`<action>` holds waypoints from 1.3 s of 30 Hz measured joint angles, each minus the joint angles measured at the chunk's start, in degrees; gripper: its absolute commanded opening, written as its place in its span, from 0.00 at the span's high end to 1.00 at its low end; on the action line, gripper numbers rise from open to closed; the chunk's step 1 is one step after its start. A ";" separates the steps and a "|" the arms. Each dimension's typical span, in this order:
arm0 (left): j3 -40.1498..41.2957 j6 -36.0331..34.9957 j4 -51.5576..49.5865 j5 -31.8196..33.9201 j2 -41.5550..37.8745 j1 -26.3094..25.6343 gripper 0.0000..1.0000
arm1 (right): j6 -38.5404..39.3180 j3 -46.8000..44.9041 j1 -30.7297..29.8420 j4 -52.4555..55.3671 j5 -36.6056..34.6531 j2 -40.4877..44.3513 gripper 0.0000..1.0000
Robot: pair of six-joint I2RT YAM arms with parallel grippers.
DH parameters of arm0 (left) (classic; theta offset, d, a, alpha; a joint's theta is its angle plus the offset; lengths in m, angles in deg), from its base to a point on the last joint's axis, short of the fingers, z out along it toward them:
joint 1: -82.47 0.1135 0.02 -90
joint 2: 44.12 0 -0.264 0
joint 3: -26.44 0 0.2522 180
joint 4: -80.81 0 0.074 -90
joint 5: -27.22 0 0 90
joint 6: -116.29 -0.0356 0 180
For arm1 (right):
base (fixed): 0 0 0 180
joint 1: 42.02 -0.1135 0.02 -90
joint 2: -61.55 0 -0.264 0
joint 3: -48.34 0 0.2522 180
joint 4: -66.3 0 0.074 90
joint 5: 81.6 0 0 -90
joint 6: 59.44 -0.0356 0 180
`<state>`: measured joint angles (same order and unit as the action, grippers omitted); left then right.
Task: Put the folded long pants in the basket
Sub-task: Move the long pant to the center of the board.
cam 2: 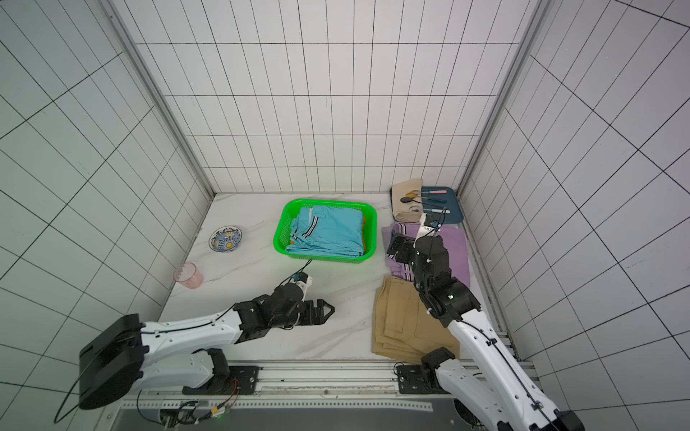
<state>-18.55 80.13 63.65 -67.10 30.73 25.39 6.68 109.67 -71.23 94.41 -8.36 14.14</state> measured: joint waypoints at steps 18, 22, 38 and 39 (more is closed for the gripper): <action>-22.16 2.29 20.15 -5.25 34.18 -3.19 0.06 | 0.09 0.00 0.74 2.40 -2.56 5.57 0.01; -26.88 2.56 22.14 -6.73 38.93 -4.22 0.09 | 0.11 0.00 0.76 2.80 -2.62 5.57 0.01; -31.71 5.07 28.48 -9.73 48.24 -5.14 1.00 | 0.07 0.00 1.14 3.15 -2.54 4.81 0.01; -31.01 5.07 28.41 -9.73 47.69 -5.14 1.00 | 0.07 0.00 1.14 3.15 -2.54 4.79 0.01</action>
<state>-49.56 85.20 92.06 -76.82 78.42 20.26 6.74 109.67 -70.09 97.56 -10.89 18.92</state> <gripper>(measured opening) 0.062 0.988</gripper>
